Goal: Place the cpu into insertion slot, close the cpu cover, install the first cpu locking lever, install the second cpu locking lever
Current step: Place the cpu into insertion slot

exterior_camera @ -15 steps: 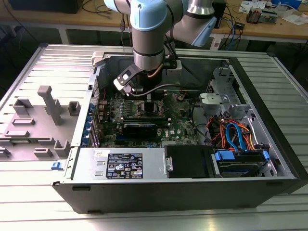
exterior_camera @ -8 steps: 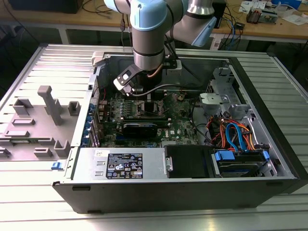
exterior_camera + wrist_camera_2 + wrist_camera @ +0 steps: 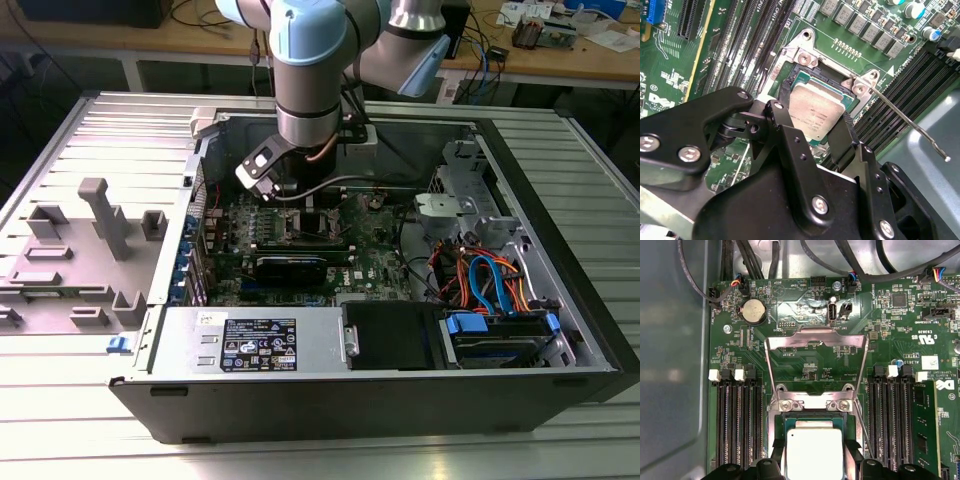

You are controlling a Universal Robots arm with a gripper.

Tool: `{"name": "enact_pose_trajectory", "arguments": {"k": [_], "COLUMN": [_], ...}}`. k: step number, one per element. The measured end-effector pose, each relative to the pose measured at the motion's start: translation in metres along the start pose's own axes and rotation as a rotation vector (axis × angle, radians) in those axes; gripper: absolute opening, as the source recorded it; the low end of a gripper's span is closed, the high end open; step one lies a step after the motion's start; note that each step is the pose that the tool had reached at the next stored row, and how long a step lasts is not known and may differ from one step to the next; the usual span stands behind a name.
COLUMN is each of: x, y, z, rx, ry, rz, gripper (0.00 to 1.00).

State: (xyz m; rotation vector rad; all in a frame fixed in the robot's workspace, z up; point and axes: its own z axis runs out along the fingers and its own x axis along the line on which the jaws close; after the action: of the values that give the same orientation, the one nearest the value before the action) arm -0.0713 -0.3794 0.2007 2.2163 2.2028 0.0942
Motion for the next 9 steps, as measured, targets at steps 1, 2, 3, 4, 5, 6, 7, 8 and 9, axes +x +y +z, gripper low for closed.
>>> {"name": "enact_pose_trajectory", "arguments": {"k": [1, 2, 3, 4, 5, 6, 7, 8, 9], "x": [0.0000, 0.0000, 0.0000, -0.0001, -0.0001, -0.0002, -0.0002, -0.0002, -0.0002], "y": [-0.0001, -0.0001, -0.0001, -0.0002, -0.0002, -0.0002, -0.0003, -0.0003, -0.0003], "z": [0.0003, 0.0007, 0.0011, 0.0014, 0.0018, 0.0023, 0.0030, 0.0035, 0.0038], "rx": [0.0001, 0.0000, 0.0001, 0.0002, 0.0003, 0.0003, 0.0004, 0.0004, 0.0003], "ry": [0.0005, 0.0008, 0.0006, 0.0005, 0.0002, 0.0001, 0.0001, 0.0002, 0.0003], "rz": [0.000, 0.000, 0.000, 0.000, 0.000, 0.000, 0.000, 0.000, 0.001], "gripper": [0.54, 0.54, 0.54, 0.54, 0.54, 0.54, 0.54, 0.54, 0.54]}}
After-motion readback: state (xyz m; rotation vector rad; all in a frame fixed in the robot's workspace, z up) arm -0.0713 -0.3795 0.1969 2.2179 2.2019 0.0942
